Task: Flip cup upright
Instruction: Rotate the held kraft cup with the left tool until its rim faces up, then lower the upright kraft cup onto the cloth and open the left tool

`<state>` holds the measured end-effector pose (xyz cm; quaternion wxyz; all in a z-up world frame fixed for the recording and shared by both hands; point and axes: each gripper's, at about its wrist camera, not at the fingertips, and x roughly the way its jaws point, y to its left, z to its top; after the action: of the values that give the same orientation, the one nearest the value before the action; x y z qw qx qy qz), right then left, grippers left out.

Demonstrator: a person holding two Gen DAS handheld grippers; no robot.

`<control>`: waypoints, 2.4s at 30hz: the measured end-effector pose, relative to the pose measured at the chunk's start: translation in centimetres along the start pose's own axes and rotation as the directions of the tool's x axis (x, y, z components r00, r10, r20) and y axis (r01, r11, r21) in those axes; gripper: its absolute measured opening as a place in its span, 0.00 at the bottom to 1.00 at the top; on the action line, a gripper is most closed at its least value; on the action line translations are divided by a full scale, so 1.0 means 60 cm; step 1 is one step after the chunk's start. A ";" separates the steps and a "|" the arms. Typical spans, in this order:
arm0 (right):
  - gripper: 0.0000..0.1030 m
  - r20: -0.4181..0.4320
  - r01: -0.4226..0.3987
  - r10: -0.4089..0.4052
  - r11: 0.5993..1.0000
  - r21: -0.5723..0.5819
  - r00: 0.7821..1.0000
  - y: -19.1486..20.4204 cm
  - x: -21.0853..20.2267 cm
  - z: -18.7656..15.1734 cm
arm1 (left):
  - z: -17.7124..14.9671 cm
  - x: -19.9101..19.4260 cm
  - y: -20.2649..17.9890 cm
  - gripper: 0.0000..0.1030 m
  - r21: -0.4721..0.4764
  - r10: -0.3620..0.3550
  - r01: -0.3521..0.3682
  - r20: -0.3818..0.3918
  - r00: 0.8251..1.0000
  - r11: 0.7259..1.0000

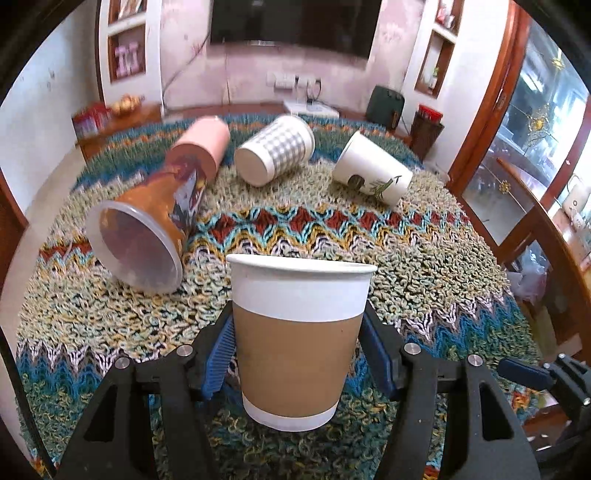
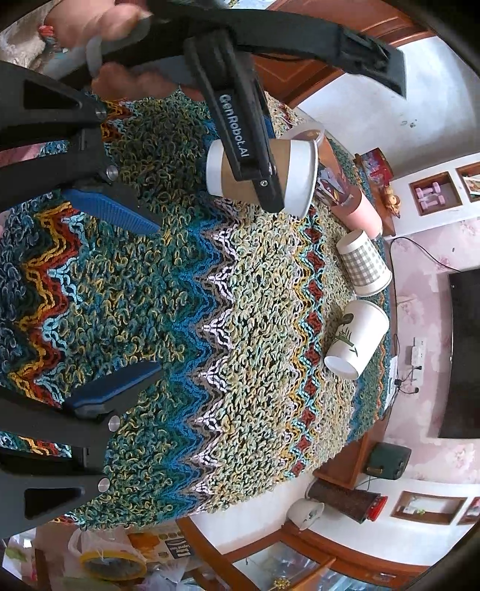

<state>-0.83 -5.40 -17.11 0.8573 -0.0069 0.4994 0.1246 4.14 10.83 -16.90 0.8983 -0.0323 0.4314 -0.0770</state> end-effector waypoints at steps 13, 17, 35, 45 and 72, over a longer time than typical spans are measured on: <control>0.70 0.012 -0.003 0.003 1.000 0.000 1.000 0.006 -0.011 -0.013 | -0.051 -0.017 -0.025 0.65 0.095 0.044 -0.045 0.007 0.999 0.994; 0.71 0.021 0.006 -0.006 1.000 -0.017 1.000 0.014 -0.018 -0.018 | -0.066 -0.031 -0.024 0.65 0.109 0.042 -0.043 0.009 0.999 0.993; 0.70 0.045 0.017 -0.014 0.998 -0.053 0.999 0.037 -0.042 -0.033 | -0.104 -0.042 -0.011 0.67 0.090 0.028 -0.025 -0.035 0.999 0.996; 0.71 0.051 0.018 -0.016 0.999 -0.052 0.999 0.040 -0.048 -0.034 | -0.103 -0.069 -0.024 0.81 0.138 0.058 -0.057 0.002 0.998 0.989; 0.71 0.189 -0.024 0.040 0.996 -0.084 0.981 0.102 -0.153 -0.018 | -0.069 -0.206 0.031 0.81 0.029 0.201 -0.203 0.053 0.978 0.979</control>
<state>-7.39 -1.51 -9.10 0.8981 -0.0220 0.4095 0.1588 -6.51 14.79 -10.17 0.9123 0.0251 0.4087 0.0079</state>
